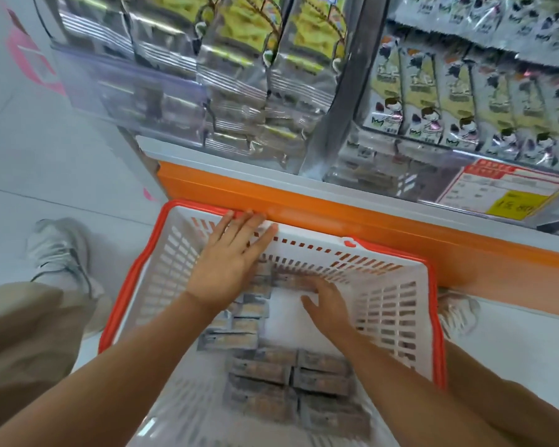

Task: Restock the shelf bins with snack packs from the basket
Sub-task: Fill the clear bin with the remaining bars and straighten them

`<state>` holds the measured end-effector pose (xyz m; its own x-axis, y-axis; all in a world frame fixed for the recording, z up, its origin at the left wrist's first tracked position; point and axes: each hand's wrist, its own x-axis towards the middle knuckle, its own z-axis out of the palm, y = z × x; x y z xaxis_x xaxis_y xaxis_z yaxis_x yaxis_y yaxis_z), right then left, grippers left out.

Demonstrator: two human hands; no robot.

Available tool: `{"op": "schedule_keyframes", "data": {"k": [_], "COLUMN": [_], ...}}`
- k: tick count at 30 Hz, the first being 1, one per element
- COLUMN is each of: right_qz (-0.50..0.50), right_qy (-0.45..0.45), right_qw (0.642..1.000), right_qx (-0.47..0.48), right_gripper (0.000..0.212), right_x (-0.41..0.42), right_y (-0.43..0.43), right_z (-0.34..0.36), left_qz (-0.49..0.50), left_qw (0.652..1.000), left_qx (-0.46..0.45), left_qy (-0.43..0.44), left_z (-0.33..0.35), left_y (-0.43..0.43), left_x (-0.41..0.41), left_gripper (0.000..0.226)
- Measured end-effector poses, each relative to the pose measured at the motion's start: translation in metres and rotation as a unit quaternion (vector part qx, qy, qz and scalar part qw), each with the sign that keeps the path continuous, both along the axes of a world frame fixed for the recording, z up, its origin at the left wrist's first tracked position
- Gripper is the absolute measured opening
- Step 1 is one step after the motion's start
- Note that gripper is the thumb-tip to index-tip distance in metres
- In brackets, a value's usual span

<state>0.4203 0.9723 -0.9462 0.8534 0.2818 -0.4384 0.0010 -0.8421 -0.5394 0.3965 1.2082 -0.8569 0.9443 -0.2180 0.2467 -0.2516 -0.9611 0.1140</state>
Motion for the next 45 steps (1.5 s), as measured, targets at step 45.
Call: {"op": "schedule_keyframes", "data": {"k": [45], "right_qz": [-0.1], "right_qy": [-0.169], "right_qw": [0.906], "right_qx": [0.373], "right_gripper": [0.055], "right_x": [-0.048], "right_y": [-0.053], "right_z": [0.246], "left_qz": [-0.056], "left_qw": [0.857], "left_qx": [-0.455], "left_qy": [0.236], "left_z": [0.156], "left_y": [-0.095], "left_x": [-0.03], "left_gripper": [0.034]}}
